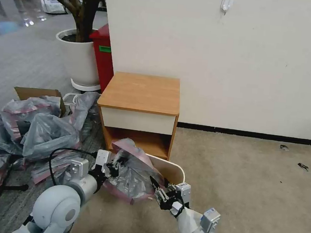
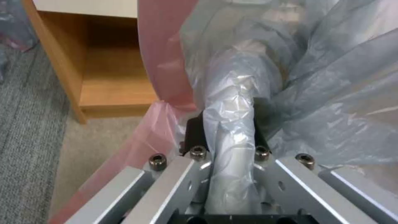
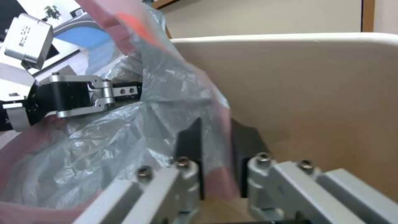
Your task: Pick up the garbage bag from the table and place it over the trash can.
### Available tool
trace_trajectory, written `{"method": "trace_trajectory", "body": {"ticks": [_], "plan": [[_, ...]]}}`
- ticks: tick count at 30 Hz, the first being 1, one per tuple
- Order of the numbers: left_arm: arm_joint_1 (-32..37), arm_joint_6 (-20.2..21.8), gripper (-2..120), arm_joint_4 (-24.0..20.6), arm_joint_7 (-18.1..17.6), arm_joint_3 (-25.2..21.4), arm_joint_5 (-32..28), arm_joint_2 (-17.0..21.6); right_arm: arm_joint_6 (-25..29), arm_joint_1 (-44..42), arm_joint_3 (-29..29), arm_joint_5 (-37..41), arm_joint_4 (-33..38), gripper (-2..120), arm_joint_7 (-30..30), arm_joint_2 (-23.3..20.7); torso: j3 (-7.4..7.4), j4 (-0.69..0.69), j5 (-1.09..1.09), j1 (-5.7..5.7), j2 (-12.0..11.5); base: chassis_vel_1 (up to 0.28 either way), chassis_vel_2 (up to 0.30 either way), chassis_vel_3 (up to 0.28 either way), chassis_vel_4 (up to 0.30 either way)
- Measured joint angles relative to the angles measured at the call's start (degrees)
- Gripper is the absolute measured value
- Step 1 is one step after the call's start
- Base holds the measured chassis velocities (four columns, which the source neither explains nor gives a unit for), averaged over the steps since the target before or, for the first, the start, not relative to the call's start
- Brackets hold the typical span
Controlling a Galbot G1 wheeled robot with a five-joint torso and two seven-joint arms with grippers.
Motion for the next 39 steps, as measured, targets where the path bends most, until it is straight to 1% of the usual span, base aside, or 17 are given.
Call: {"method": "trace_trajectory", "body": {"ticks": [2,3,4,5,12,15,17,19,21,24,27,28,39], "plan": [[0.0,0.0,5,0.0,0.0,0.0,0.0,0.0,0.1,0.0,-0.1,0.0,-0.1,7,0.0,0.1,0.0,0.0,0.0,0.0,0.0,0.0,0.0,0.0,0.0],[0.0,0.0,5,0.0,0.0,0.0,0.0,0.0,0.1,0.0,-0.1,0.0,-0.1,7,0.0,0.1,0.0,0.0,0.0,0.0,0.0,0.0,0.0,0.0,0.0],[0.0,0.0,5,0.0,0.0,-0.1,0.0,0.0,0.2,0.0,-0.1,-0.1,-0.2,2,0.0,0.1,0.0,0.0,0.0,0.0,0.0,0.0,0.0,0.0,0.0],[0.0,-0.1,5,0.1,0.0,-0.1,0.0,0.0,0.4,0.0,-0.1,-0.1,-0.2,0,0.0,0.2,0.0,0.0,0.0,0.0,0.0,0.0,0.0,0.0,0.0],[-0.1,-0.5,5,0.9,0.1,-0.2,0.0,0.3,0.9,-0.3,0.0,-0.5,-0.2,0,-0.3,0.1,0.0,0.0,0.0,0.0,0.0,0.0,0.0,0.0,0.0],[-0.2,-0.7,4,1.0,0.3,-0.2,0.1,0.9,2.1,-0.7,0.2,-1.3,0.5,0,-2.6,-0.5,0.0,0.0,0.0,0.0,0.0,0.0,0.0,0.0,0.0],[-0.2,-0.7,4,1.0,0.3,-0.2,0.1,0.9,2.3,-0.8,0.2,-1.3,0.6,0,-3.0,-0.6,0.0,0.0,0.0,0.0,0.0,0.0,0.0,0.0,0.0],[0.1,-1.2,4,0.5,1.3,0.2,1.3,1.6,3.9,-0.5,0.8,-0.9,1.4,0,-5.5,-1.3,0.0,0.0,0.0,0.0,0.0,0.0,0.0,0.0,0.0],[0.3,-1.4,4,0.4,1.6,0.3,1.9,1.8,4.1,-0.3,1.0,-0.6,1.5,0,-5.8,-1.4,0.0,-0.01,0.0,0.0,0.0,0.0,0.0,0.0,0.0],[2.3,-3.4,4,0.1,3.4,0.8,6.5,2.7,4.5,1.2,3.9,3.8,3.0,0,-6.2,-2.1,0.0,0.0,0.0,0.0,0.0,0.0,0.0,0.0,0.0],[3.3,-4.5,4,0.0,3.9,0.8,8.3,2.9,4.3,1.6,5.6,5.2,3.1,0,-6.1,-2.9,0.0,0.01,0.01,0.0,0.0,0.0,0.0,0.0,0.0],[4.4,-5.4,4,-0.9,4.2,0.9,9.7,2.9,4.2,1.6,7.4,6.3,3.0,0,-5.8,-4.1,0.0,0.0,0.01,0.0,0.0,0.0,0.0,0.0,0.0],[6.4,-6.3,4,-3.5,4.4,-0.1,9.6,2.6,4.2,0.5,11.0,7.2,1.9,0,-5.7,-7.1,0.0,0.0,0.01,0.0,0.0,0.0,0.0,0.0,0.0]]}}
